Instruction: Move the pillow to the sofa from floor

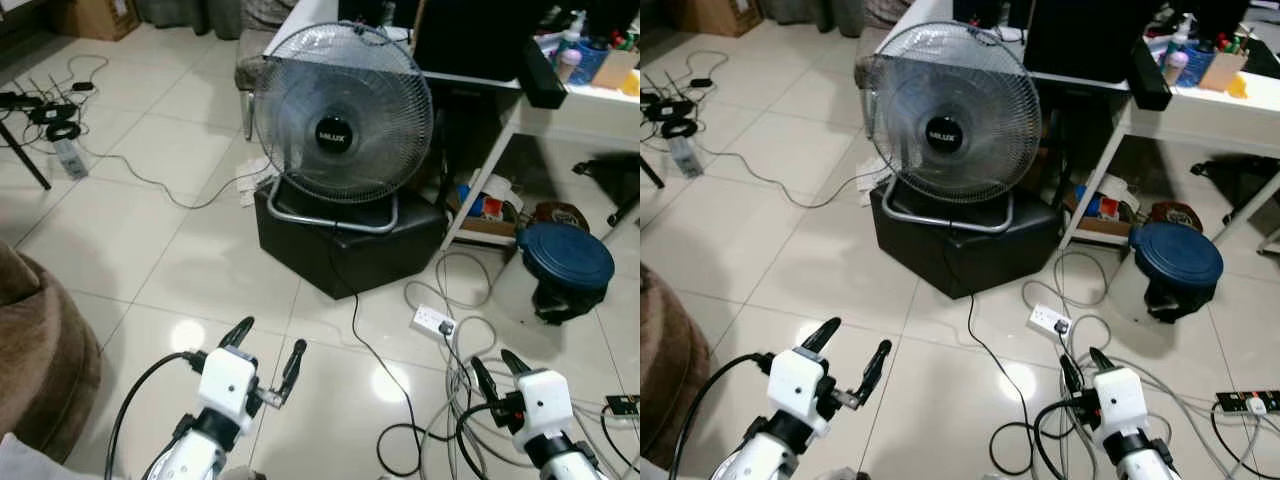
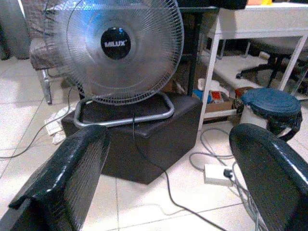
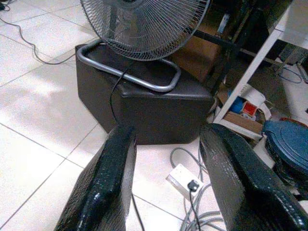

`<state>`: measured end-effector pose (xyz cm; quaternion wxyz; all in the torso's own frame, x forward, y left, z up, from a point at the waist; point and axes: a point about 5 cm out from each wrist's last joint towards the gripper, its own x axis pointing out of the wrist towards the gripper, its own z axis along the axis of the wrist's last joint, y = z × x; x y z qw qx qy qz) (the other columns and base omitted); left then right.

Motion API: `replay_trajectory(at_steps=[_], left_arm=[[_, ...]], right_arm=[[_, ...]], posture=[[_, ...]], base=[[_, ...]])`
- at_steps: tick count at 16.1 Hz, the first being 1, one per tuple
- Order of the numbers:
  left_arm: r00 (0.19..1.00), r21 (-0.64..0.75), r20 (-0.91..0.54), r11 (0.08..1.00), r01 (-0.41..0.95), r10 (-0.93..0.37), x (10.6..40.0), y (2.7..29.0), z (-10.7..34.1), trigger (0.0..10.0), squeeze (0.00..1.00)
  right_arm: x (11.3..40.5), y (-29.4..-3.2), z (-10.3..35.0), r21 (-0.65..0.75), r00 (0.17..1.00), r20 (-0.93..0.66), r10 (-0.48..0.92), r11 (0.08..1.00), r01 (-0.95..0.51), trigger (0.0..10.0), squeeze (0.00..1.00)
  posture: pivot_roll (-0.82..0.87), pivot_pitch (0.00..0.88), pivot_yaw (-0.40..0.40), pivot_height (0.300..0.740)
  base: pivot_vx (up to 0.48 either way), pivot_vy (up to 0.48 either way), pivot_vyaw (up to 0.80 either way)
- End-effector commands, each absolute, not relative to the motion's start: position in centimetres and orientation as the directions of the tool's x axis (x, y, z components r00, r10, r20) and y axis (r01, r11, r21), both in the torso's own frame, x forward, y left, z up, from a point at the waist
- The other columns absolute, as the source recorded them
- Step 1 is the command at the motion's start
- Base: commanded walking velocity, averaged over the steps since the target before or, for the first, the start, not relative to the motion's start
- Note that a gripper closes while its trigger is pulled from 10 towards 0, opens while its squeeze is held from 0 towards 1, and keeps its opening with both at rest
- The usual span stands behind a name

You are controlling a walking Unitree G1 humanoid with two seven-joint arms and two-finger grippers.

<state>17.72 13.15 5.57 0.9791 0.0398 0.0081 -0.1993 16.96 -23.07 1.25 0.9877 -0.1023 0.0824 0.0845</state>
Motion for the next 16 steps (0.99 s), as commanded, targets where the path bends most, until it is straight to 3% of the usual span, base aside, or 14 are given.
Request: replay_trajectory(at_steps=[1,7,16], left_arm=[[0.916,0.077,-0.035,0.913,0.400,-0.399,17.5,13.0,5.8,10.0,0.00],[0.917,0.070,-0.037,0.914,0.399,-0.397,16.8,13.1,6.0,10.0,0.00],[0.918,0.064,-0.037,0.916,0.397,-0.395,16.5,13.3,6.3,10.0,0.00]], right_arm=[[16.5,-23.5,1.2,-0.183,0.973,-0.187,0.133,0.969,-0.167,10.0,0.00],[16.1,-24.3,0.9,-0.168,0.971,-0.214,0.110,0.975,-0.148,10.0,0.00],[15.9,-25.2,1.1,-0.179,0.974,-0.212,0.077,0.977,-0.116,10.0,0.00]], posture=[[-0.04,0.090,-0.028,0.740],[-0.04,0.107,-0.027,0.740],[-0.05,0.114,-0.025,0.740]], base=[[0.000,0.000,0.00],[0.000,0.000,0.00],[0.000,0.000,0.80]])
